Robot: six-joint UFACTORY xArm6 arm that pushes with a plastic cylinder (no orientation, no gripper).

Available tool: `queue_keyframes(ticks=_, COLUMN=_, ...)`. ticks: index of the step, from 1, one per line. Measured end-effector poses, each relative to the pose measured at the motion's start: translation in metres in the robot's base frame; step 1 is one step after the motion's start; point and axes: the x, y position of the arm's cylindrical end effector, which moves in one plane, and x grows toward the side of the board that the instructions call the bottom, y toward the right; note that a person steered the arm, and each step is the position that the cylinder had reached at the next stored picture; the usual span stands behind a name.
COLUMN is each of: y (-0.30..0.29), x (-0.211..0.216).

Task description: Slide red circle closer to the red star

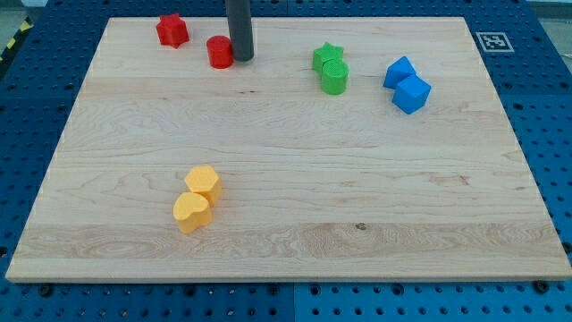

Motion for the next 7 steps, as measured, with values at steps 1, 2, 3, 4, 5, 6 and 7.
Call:
queue_keyframes(ticks=1, y=0.002, x=0.0)
queue_keyframes(ticks=2, y=0.005, x=0.017)
queue_keyframes(ticks=3, y=0.005, x=0.028)
queue_keyframes(ticks=4, y=0.005, x=0.026)
queue_keyframes(ticks=5, y=0.004, x=0.013)
queue_keyframes(ticks=6, y=-0.006, x=-0.002)
queue_keyframes(ticks=7, y=-0.009, x=-0.002)
